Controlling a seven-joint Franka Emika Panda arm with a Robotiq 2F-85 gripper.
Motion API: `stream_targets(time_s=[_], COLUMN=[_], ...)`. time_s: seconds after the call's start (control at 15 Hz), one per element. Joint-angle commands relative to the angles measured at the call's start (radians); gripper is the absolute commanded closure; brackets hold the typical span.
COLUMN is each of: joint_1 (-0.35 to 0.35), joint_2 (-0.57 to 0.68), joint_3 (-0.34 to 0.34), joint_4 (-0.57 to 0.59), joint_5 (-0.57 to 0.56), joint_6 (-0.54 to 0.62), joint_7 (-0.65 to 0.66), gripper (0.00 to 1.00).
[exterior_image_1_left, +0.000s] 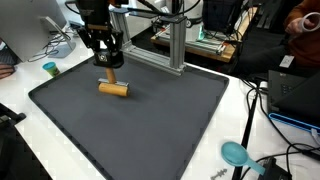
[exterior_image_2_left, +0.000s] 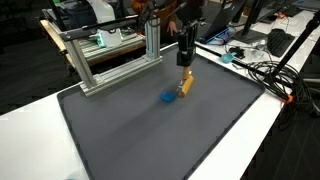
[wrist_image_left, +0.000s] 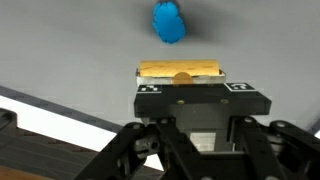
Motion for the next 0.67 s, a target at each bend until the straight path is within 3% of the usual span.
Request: stream_targets(time_s=[0.0, 0.33, 0.4, 0.6], joint_1=[-0.001, -0.009, -0.01, -0.009], joint_2=[0.012, 0.028, 0.031, 0.037], joint_3=[-0.014, -0.009, -0.008, -0.008], joint_4=[0.016, 0.005, 0.005, 0.005], joint_5=[-0.012, 0.005, 0.006, 0.005], joint_6=[-0.039, -0.022, -0.022, -0.022], joint_7=[0.016, -0.002, -0.002, -0.002], gripper=[0.77, 0.77, 0.52, 0.52])
